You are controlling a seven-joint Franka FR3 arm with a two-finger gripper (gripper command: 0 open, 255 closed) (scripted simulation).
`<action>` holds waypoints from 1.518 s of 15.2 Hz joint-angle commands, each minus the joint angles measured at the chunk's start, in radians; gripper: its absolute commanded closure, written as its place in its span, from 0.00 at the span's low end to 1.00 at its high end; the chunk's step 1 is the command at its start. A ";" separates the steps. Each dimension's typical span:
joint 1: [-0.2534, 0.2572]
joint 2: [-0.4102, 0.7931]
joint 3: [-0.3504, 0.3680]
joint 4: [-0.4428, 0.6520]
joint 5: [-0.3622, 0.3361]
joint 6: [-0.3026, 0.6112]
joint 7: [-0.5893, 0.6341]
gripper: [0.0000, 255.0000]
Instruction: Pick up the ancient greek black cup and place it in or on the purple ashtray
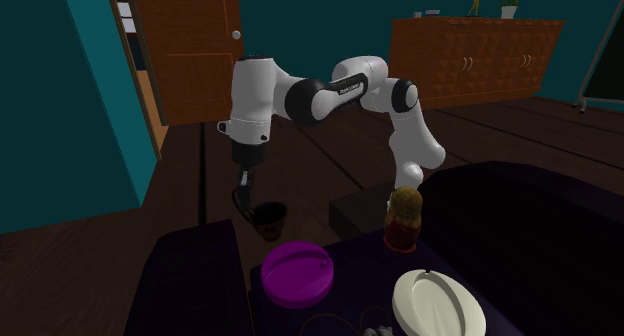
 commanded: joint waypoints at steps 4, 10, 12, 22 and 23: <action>-0.007 -0.008 -0.001 -0.080 0.001 0.072 0.002 1.00; -0.013 -0.009 -0.002 -0.163 -0.001 0.154 0.005 1.00; -0.015 -0.008 -0.003 -0.187 -0.002 0.180 0.006 1.00; -0.017 -0.002 -0.004 -0.225 -0.005 0.223 0.008 1.00; -0.017 -0.002 -0.004 -0.225 -0.005 0.223 0.008 1.00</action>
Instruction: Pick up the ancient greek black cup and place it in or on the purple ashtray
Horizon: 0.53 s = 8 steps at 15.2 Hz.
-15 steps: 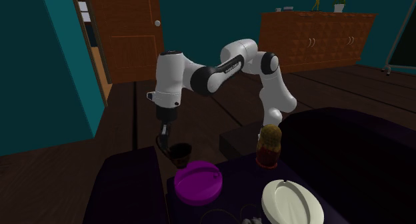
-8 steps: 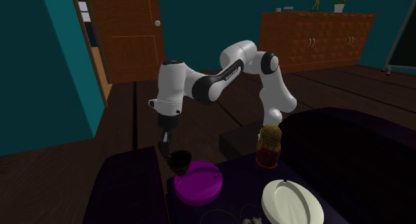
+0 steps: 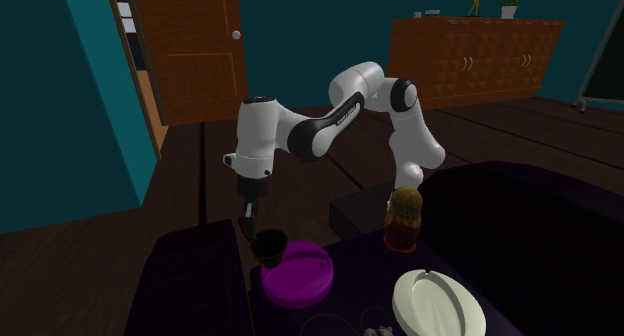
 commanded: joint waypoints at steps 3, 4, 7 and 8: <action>-0.002 0.001 -0.002 -0.004 0.000 0.002 0.000 0.00; -0.001 0.001 -0.002 -0.004 -0.001 0.002 0.000 0.00; -0.003 -0.012 0.000 0.011 0.004 -0.025 -0.002 0.00; -0.004 -0.025 0.002 0.024 0.008 -0.051 -0.005 0.00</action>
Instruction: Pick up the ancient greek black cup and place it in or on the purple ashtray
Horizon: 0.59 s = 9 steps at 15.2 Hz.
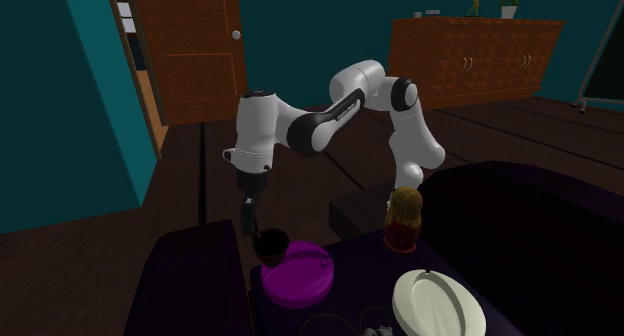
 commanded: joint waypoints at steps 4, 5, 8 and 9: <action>-0.001 -0.034 0.006 0.039 0.010 -0.069 -0.003 0.00; -0.001 -0.034 0.006 0.039 0.010 -0.070 -0.003 0.00; -0.001 -0.034 0.005 0.039 0.010 -0.070 -0.003 0.00; -0.001 -0.034 0.005 0.039 0.010 -0.070 -0.003 0.00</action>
